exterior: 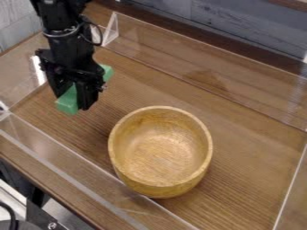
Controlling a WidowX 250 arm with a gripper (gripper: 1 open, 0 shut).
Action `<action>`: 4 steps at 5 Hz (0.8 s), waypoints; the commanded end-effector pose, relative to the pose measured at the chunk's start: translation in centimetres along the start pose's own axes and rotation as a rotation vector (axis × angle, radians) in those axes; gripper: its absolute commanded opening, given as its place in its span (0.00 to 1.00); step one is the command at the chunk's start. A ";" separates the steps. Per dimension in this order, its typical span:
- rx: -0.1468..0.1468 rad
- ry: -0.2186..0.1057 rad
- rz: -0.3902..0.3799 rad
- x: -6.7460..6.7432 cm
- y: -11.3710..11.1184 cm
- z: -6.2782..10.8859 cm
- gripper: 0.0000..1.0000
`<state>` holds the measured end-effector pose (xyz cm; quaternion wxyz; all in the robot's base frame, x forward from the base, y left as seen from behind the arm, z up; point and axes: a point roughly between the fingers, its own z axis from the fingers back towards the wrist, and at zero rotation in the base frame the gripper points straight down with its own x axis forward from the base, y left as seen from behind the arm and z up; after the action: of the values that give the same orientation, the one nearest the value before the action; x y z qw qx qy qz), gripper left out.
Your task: Remove the green block from inside the brown bowl and put it on the table
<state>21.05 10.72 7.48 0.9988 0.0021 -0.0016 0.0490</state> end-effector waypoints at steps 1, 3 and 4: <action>0.022 -0.039 0.018 1.0 0.3 1.4 0.00; 0.023 -0.031 0.024 1.4 -0.1 1.1 0.00; 0.023 -0.028 0.024 1.6 -0.2 0.9 0.00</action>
<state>21.66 10.33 7.28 0.9981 0.0030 0.0086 0.0615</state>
